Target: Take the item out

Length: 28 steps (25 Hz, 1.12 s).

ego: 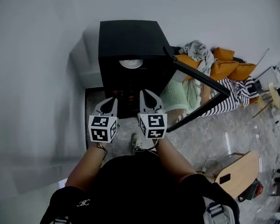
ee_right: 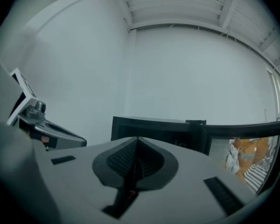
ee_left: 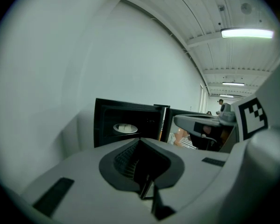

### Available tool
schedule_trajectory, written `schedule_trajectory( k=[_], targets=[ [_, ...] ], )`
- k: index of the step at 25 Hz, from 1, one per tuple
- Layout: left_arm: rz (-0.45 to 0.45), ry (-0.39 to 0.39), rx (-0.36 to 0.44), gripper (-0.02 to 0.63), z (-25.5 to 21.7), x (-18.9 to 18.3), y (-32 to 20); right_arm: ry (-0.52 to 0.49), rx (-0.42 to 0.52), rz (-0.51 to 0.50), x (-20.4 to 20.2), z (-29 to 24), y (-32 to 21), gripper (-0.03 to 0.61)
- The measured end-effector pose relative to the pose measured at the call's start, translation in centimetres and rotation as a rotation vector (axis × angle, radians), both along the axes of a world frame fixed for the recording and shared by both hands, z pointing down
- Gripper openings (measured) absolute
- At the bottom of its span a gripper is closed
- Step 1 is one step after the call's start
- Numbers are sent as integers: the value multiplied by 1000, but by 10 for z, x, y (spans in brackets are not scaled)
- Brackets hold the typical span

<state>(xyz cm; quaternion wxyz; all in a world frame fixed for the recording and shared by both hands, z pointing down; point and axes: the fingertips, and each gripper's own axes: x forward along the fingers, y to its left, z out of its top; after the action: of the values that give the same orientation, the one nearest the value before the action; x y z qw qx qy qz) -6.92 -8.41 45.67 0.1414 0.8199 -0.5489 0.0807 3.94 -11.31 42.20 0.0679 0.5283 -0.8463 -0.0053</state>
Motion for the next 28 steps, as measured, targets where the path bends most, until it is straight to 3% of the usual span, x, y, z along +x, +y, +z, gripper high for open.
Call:
schedule_trajectory(
  k=[3,6,15,21,28],
  targets=[
    [-3,-1,-12,8,3,7,-24,53,14,-15,3,4,-28,6],
    [-9,-8,-26,8,6,15,-48,168,55,-59,1,8,-54,6],
    [-83,-27,-86,8,23,21,-100,521,140,-294,-20,46,-114,8],
    [-175,-35,-131,8,38,14,-117,652,137,-444,-31,81,-145,53],
    [-222,-43,-155,8,45,12,-130,813,168,-496,-39,105,-181,90]
  ],
)
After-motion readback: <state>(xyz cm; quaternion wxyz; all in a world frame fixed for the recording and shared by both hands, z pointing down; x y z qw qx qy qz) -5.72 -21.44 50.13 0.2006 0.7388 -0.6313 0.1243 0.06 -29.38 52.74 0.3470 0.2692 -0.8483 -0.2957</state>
